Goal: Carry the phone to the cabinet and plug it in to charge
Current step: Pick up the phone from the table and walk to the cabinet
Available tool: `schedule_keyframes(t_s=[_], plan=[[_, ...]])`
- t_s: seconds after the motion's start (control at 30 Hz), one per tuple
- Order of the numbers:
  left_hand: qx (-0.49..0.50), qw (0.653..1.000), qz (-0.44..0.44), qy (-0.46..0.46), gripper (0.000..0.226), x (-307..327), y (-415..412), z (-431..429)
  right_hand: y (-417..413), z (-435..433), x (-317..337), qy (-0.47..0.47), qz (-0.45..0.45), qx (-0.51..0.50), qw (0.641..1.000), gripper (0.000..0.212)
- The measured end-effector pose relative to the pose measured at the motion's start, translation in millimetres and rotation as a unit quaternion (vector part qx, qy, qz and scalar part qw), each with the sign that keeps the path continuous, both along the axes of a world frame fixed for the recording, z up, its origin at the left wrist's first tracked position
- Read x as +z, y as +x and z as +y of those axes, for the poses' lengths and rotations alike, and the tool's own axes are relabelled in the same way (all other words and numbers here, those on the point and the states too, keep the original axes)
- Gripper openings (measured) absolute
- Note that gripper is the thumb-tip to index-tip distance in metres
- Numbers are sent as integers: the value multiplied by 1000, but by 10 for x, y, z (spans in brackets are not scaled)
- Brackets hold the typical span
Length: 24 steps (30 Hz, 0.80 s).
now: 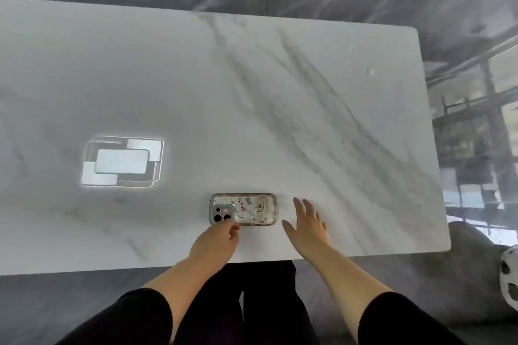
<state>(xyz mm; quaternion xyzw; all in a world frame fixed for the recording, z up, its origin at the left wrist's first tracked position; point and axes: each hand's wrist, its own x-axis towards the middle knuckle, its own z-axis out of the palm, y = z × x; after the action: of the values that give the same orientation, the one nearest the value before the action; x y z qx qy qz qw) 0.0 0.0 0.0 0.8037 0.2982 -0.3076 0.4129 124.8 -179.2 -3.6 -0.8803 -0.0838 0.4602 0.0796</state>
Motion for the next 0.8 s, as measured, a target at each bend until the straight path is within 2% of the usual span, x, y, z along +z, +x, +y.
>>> schedule_keyframes(t_s=[0.1, 0.17, 0.2, 0.3, 0.37, 0.43, 0.67, 0.73, 0.8], plan=[[-84, 981, -120, 128, 33, -209, 227, -2, 50, 17, -260, -52, -28, 123, 991, 113], [-118, 955, -182, 200, 43, -357, 319, 0, 58, 5, -392, -72, -8, 150, 986, 130], [-140, 949, -185, 213, 54, -442, 331, -18, 43, -8, -451, -81, 5, 157, 984, 135], [-226, 946, -115, 202, 103, -697, 350, -37, 41, -18, -590, -103, 30, 174, 979, 146], [-253, 941, -94, 207, 120, -852, 331, -18, 37, -8, -659, -112, 41, 177, 977, 150], [-257, 934, -113, 221, 120, -911, 305, -10, 25, -2, -704, -124, 42, 181, 975, 153], [-239, 898, -228, 289, 97, -1021, 226, -10, 18, -14, -797, -133, 43, 181, 973, 154], [-238, 890, -238, 308, 93, -996, 235, -17, 29, -21, -790, -124, 45, 181, 975, 154], [-219, 899, -205, 318, 93, -902, 289, -7, 48, -41, -743, -110, 48, 187, 975, 153]])
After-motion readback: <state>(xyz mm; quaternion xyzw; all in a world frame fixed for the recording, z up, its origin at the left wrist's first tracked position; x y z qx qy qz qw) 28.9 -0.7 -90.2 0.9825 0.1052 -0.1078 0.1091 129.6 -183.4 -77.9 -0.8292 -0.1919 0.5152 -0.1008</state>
